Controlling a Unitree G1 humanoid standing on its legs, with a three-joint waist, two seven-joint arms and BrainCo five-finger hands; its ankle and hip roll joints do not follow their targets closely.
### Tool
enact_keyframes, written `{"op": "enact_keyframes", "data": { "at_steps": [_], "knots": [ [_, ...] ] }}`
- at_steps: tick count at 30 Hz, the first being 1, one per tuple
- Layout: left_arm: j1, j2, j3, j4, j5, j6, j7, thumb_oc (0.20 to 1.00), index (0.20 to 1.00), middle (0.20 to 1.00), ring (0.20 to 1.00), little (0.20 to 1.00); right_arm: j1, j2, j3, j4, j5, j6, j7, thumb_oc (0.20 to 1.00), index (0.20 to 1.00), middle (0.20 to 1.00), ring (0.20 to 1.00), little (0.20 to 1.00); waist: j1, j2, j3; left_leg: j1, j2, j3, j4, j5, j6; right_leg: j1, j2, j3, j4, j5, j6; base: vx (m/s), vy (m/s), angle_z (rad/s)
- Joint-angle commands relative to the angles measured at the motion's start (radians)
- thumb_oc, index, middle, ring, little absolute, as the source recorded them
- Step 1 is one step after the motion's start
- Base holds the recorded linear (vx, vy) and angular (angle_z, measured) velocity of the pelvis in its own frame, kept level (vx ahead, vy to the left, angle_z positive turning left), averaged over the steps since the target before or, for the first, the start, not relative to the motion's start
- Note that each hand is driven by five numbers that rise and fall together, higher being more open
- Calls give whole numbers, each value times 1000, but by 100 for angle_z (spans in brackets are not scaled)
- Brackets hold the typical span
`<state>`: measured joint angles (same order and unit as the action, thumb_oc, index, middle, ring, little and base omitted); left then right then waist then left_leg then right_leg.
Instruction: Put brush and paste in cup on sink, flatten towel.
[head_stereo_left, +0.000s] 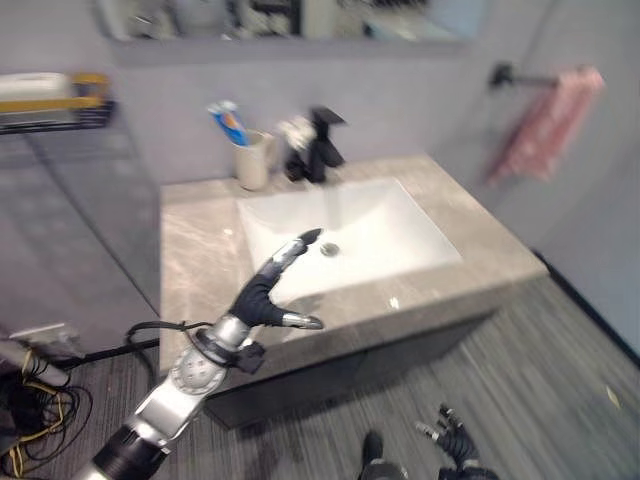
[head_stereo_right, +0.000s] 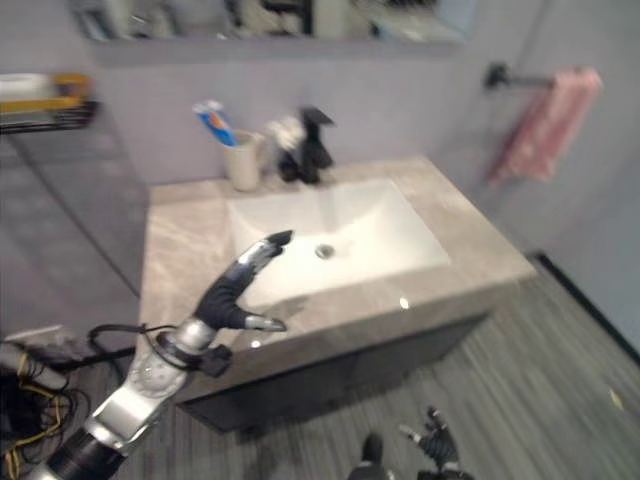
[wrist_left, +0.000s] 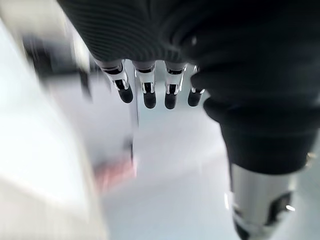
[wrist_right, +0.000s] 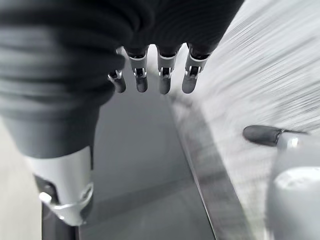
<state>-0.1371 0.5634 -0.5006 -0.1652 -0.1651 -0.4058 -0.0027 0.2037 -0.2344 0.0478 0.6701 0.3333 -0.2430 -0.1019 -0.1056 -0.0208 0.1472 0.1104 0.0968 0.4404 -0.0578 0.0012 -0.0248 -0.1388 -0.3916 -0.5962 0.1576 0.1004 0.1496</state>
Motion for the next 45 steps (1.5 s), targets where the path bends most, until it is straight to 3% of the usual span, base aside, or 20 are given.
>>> {"op": "enact_keyframes", "data": {
  "at_steps": [1,3,6,7,8,11,13,16,17,19,22,24,27,29,31,33,35,37,44,45],
  "knots": [
    [-89,-21,31,-31,23,-36,45,1000,1000,1000,1000,1000,7,-16,-20,-89,75,-69,-18,1000,1000,1000,1000,1000,-37,3,-2,6,-67,-19,-30,-59,35,94,-84,-4,55,164,112,-234,83,-138],
    [-108,-45,12,3,43,-27,63,1000,1000,1000,1000,1000,-7,-28,-20,-84,63,-72,-34,1000,1000,1000,1000,1000,-41,1,-14,-3,-63,69,-28,-41,43,127,-46,-35,101,106,112,-228,59,-130],
    [-76,-49,56,23,30,-22,86,1000,1000,1000,1000,1000,-83,-42,-10,-61,34,-70,-72,1000,1000,1000,1000,1000,4,-1,-35,-8,-28,242,-27,-11,39,191,-34,-189,108,76,110,-233,-10,-210],
    [-57,-42,73,29,36,-20,88,1000,1000,1000,1000,1000,-102,-44,0,-54,19,-64,-75,1000,1000,1000,1000,1000,16,-5,-41,-8,-18,272,-25,-2,35,198,-24,-181,89,80,109,-218,-209,-408],
    [-25,-45,92,60,50,-10,99,1000,1000,1000,1000,1000,-111,-53,17,-62,-14,-58,-78,1000,1000,1000,1000,1000,15,-14,-52,-11,-1,328,-19,15,26,208,8,-130,29,63,106,-164,-282,-362],
    [12,-74,116,178,80,-3,124,1000,1000,1000,1000,1000,-93,-81,32,-56,-48,-55,-69,1000,1000,1000,1000,1000,12,-7,-65,-26,48,361,-3,64,-15,228,88,-38,-117,-13,66,-69,-293,-160],
    [22,-93,122,225,86,1,133,1000,1000,1000,1000,1000,-84,-91,35,-55,-65,-57,-75,1000,1000,1000,1000,1000,9,-5,-64,-32,74,363,7,90,-36,224,124,-7,-127,-27,44,8,-270,-86],
    [41,-115,134,318,114,20,147,1000,1000,1000,1000,1000,-76,-113,35,-63,-91,-53,-80,1000,1000,1000,1000,1000,3,-3,-54,-45,108,333,19,118,-62,226,162,21,-152,-60,25,-9,-261,-35],
    [53,-145,153,419,114,47,144,1000,1000,1000,1000,1000,-81,-128,25,-17,-70,-47,-65,1000,1000,1000,1000,1000,11,1,-36,-75,134,276,35,144,-88,232,197,40,-177,-77,5,-32,-357,-31],
    [63,-168,170,502,97,72,124,1000,1000,1000,1000,1000,-109,-144,26,23,-70,-40,-62,1000,1000,1000,1000,1000,31,1,-12,-107,134,175,56,146,-106,238,214,59,-201,-80,0,-23,-277,-68],
    [110,-176,237,581,90,93,135,1000,1000,1000,1000,1000,-165,-156,62,49,-46,-28,-11,1000,1000,1000,1000,1000,88,-15,17,-160,62,-81,126,70,-96,233,230,134,-223,-78,-6,56,-211,-84],
    [160,-194,290,622,64,91,141,1000,1000,1000,1000,1000,-181,-161,98,59,-58,-27,27,1000,1000,1000,1000,1000,122,-24,34,-190,12,-176,163,48,-67,219,237,164,-220,-65,-18,28,-166,-133],
    [191,-252,335,723,-54,108,116,1000,1000,1000,1000,1000,-182,-172,120,71,-85,-20,44,1000,1000,1000,1000,1000,131,-22,39,-210,-11,-153,176,56,-50,225,247,154,-205,-69,-30,49,-119,-37],
    [190,-279,348,760,-119,117,114,1000,1000,1000,1000,1000,-206,-177,146,62,-103,-21,41,1000,1000,1000,1000,1000,146,-17,45,-224,-48,-221,181,46,-34,207,258,169,-164,-88,-40,43,-38,1],
    [180,-282,354,767,-121,119,136,1000,1000,1000,1000,1000,-239,-165,169,47,-118,-20,32,1000,1000,1000,1000,1000,142,-13,64,-212,-48,-237,214,18,-13,172,257,183,-44,-124,-48,-7,-5,-21],
    [162,-273,353,754,-129,116,150,1000,1000,1000,1000,1000,-261,-155,174,21,-105,-18,29,1000,1000,1000,1000,1000,131,-15,91,-234,-40,-239,298,-27,11,120,242,190,77,-165,-54,-73,8,-26],
    [142,-265,347,729,-138,111,178,1000,1000,1000,1000,1000,-271,-131,173,-26,-87,-26,18,1000,1000,1000,1000,1000,125,-20,118,-286,-30,-229,451,-113,38,68,216,182,239,-244,-67,-24,32,0],
    [134,-270,341,738,-136,109,188,1000,1000,1000,1000,1000,-272,-117,169,-27,-90,-29,0,1000,1000,1000,1000,1000,126,-23,118,-297,-25,-228,506,-152,48,61,208,175,276,-267,-68,62,39,17],
    [154,-281,317,764,-160,120,172,1000,1000,1000,1000,1000,-258,-67,159,29,-33,-32,-23,1000,1000,1000,1000,1000,130,-16,80,-218,-68,-227,359,-124,63,105,212,196,170,-199,-31,132,118,-10],
    [160,-279,321,762,-160,124,172,1000,1000,1000,1000,1000,-255,-63,155,26,-30,-33,-25,1000,1000,1000,1000,1000,132,-15,81,-194,-90,-227,319,-123,75,74,185,200,224,-126,9,40,93,-7]
  ]
}}
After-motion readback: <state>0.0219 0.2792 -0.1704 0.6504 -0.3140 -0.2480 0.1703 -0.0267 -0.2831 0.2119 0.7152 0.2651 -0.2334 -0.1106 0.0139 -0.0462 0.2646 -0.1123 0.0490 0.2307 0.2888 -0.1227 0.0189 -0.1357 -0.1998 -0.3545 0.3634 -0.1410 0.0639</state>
